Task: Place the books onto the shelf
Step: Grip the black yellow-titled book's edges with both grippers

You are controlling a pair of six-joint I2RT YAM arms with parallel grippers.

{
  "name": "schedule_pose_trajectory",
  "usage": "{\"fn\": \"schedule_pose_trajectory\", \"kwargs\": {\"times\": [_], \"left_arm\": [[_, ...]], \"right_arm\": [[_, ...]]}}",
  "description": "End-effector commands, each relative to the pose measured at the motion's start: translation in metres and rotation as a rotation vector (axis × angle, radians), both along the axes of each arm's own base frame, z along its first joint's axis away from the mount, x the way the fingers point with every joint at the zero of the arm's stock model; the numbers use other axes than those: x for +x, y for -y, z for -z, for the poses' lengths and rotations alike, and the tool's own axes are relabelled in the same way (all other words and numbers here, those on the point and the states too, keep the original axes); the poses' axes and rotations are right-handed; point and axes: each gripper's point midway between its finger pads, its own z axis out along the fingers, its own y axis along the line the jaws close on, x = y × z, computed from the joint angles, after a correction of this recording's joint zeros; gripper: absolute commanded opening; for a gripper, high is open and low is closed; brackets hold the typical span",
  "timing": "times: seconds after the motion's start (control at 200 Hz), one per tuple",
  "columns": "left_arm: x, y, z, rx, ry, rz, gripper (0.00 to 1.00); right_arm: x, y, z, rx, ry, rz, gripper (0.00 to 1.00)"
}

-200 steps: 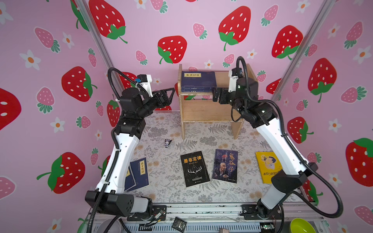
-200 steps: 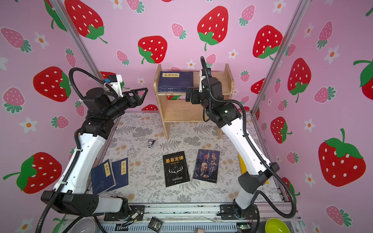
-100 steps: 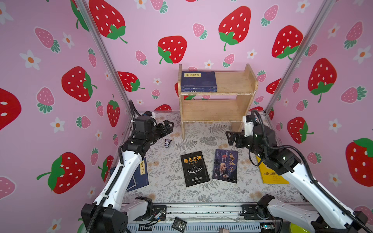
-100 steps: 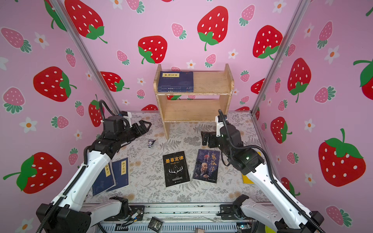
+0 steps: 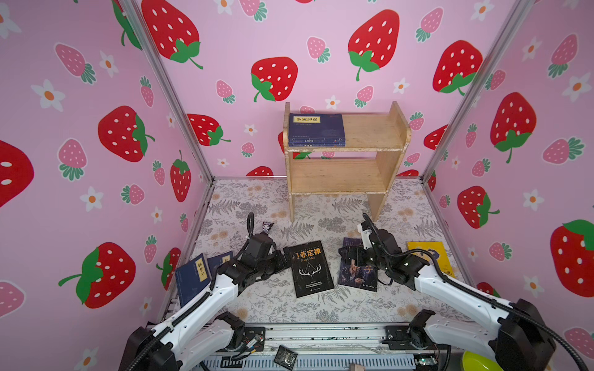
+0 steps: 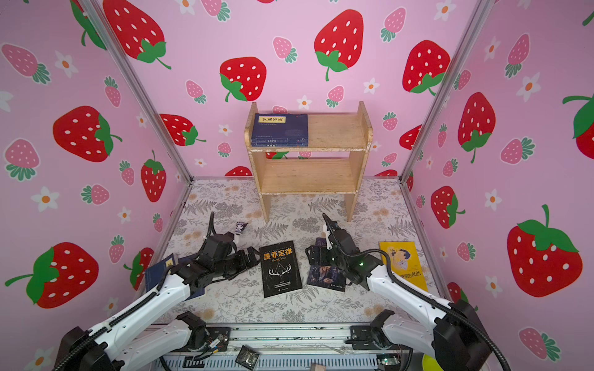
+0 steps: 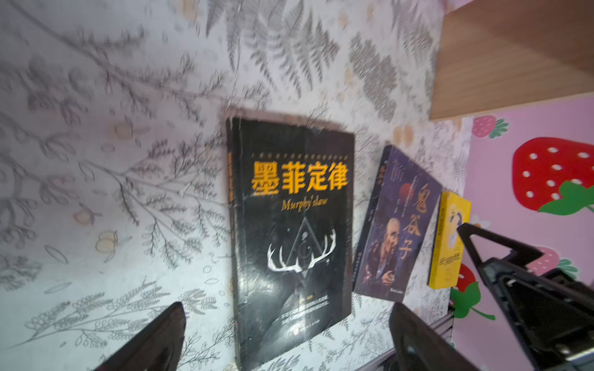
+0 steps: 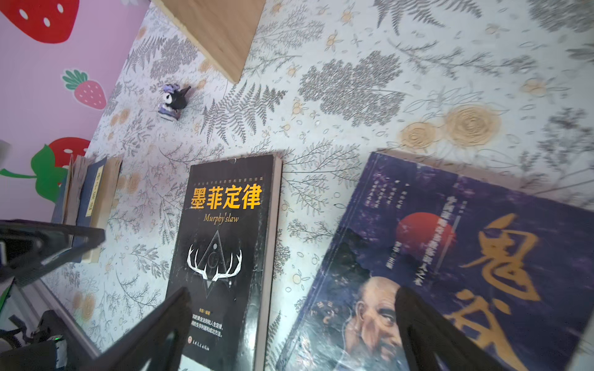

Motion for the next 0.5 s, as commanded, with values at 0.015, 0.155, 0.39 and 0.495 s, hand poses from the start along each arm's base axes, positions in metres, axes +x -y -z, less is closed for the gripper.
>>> {"fn": "schedule_pose_trajectory", "kwargs": {"times": [0.015, 0.155, 0.39, 0.495], "left_arm": [[0.005, 0.014, 0.005, -0.046, 0.015, -0.026, 1.00], [0.002, 0.008, 0.025, 0.031, -0.021, -0.033, 0.99], [0.003, 0.012, 0.051, -0.003, -0.031, -0.060, 0.97], [0.007, 0.016, 0.058, -0.010, -0.026, -0.054, 0.95]], "right_arm": [[0.000, -0.027, 0.002, 0.062, 0.011, -0.031, 0.99], [-0.003, -0.041, 0.035, 0.063, -0.067, -0.006, 0.90], [-0.006, -0.059, 0.076, -0.051, -0.132, -0.032, 0.72], [-0.005, -0.060, 0.087, -0.079, -0.152, -0.029, 0.59]]}}
